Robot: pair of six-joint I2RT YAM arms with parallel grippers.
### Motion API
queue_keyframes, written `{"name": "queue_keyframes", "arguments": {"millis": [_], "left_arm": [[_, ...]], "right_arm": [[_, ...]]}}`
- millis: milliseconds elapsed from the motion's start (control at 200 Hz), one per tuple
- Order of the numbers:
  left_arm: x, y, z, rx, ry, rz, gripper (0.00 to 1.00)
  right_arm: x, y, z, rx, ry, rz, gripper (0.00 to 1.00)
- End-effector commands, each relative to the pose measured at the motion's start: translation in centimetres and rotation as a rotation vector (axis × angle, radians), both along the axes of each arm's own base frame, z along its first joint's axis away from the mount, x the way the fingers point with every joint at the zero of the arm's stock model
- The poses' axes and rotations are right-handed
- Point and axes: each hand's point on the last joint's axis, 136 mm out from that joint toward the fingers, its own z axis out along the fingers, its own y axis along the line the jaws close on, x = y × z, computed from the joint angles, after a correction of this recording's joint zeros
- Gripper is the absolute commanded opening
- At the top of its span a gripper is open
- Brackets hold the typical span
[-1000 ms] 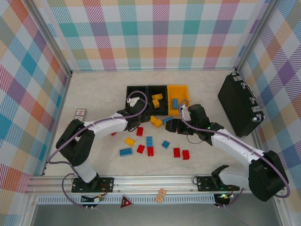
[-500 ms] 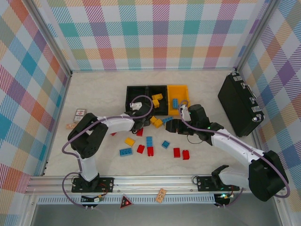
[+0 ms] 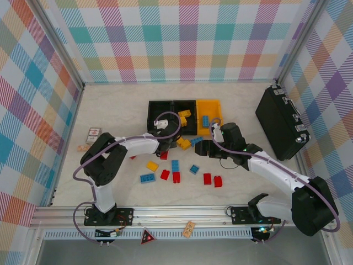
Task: Sort the legos into containers by color
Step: Pick up the lego from the center of the table, then place the lego in the container.
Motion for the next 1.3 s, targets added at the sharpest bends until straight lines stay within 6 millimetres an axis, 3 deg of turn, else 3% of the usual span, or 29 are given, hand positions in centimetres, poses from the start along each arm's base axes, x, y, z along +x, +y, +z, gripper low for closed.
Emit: {"name": "queue_keyframes", "arguments": {"millis": [0, 185, 340, 495, 850, 1295], "left_arm": [[-1.2, 0.2, 3.4, -0.018, -0.019, -0.039, 0.35], [-1.5, -1.0, 7.0, -0.059, -0.020, -0.125, 0.34], [-0.6, -3.4, 9.7, -0.114, -0.028, -0.200, 0.34], [1.0, -5.7, 11.1, -0.171, -0.025, -0.245, 0.33], [4.2, -10.2, 9.8, -0.259, -0.001, -0.289, 0.34], [7.8, -10.6, 6.8, -0.264, 0.034, -0.235, 0.38]], "right_arm": [[-0.1, 0.2, 0.3, 0.000, -0.026, 0.013, 0.58], [0.3, 0.1, 0.7, 0.000, -0.038, 0.003, 0.58], [0.3, -0.2, 1.0, -0.005, -0.048, -0.014, 0.58], [0.0, -0.7, 1.4, -0.009, -0.064, -0.031, 0.58], [0.2, -3.7, 1.4, -0.098, -0.092, -0.136, 0.62], [-0.1, -4.8, 1.0, -0.101, -0.090, -0.160, 0.62]]}}
